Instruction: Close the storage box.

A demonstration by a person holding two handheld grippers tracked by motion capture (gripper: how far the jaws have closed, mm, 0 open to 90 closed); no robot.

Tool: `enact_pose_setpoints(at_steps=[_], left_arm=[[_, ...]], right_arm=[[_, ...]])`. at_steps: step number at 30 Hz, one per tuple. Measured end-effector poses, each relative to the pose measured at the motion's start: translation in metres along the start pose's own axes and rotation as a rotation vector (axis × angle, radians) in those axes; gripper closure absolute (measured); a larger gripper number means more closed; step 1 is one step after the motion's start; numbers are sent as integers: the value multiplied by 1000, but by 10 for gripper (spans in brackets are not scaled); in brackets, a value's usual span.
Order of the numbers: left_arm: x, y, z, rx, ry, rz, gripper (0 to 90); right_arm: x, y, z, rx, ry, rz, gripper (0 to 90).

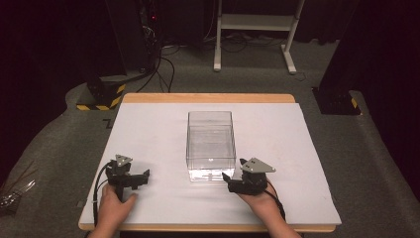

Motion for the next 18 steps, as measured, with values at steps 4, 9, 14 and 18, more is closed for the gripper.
enact_pose_setpoints(at_steps=[4, 9, 14, 18], left_arm=[[0, 0, 0, 0, 0, 0, 5], [0, 0, 0, 0, -1, 1, 5], [0, 0, 0, 0, 0, 1, 5], [0, 0, 0, 1, 0, 0, 5]], right_arm=[[2, -2, 1, 6, -2, -6, 183], [4, -4, 2, 7, -3, -8, 186], [6, -5, 3, 11, -4, -12, 186], [7, -6, 3, 9, -2, -15, 186]])
Point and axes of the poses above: each handheld gripper's, and its own axes: x roughly forward along the jaws, z roughly out of its top, y roughly to its left, the point moved 8 cm from there along x, roughly forward along the jaws, and after that the axes turned 3 degrees about z, right-handed, at the moved point
